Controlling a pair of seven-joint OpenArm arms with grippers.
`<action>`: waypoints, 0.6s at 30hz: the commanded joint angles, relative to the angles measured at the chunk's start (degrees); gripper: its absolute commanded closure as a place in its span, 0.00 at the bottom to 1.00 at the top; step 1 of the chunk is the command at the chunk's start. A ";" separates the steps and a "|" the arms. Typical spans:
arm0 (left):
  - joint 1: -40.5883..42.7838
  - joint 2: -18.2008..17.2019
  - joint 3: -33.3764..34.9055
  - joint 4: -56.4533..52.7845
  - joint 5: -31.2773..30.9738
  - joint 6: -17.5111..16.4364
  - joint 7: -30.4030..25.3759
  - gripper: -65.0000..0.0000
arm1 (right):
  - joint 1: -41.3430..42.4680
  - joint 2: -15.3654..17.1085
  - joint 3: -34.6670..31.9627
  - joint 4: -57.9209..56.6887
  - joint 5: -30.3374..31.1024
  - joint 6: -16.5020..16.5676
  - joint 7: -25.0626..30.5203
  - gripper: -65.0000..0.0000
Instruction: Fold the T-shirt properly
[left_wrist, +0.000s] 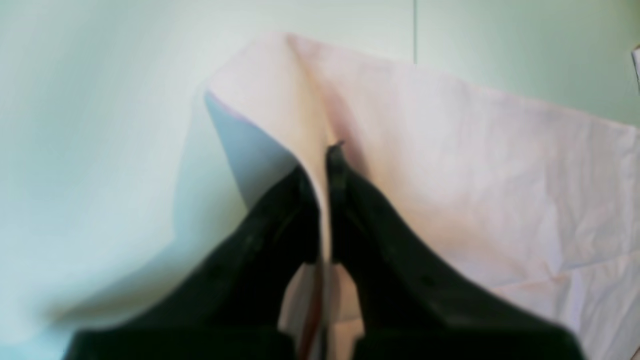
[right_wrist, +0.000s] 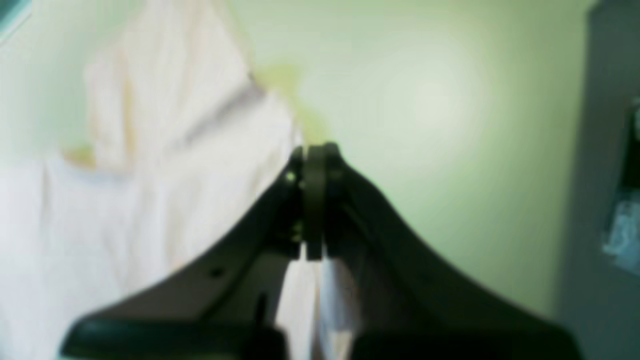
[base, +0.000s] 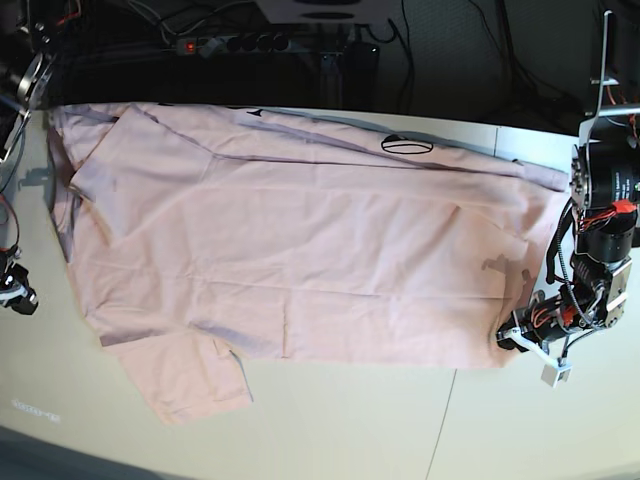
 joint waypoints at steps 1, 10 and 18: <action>-1.90 -0.70 0.00 0.70 0.13 -1.33 0.35 1.00 | 3.89 1.86 0.35 -2.73 -1.16 1.11 2.73 1.00; -1.88 -0.81 0.00 0.70 0.09 -1.33 2.47 1.00 | 18.69 2.08 0.35 -32.28 -12.22 0.07 18.14 0.43; -1.90 -0.85 0.00 0.70 -3.74 -1.36 4.76 1.00 | 18.58 -0.22 0.35 -39.15 -12.46 -0.48 18.43 0.43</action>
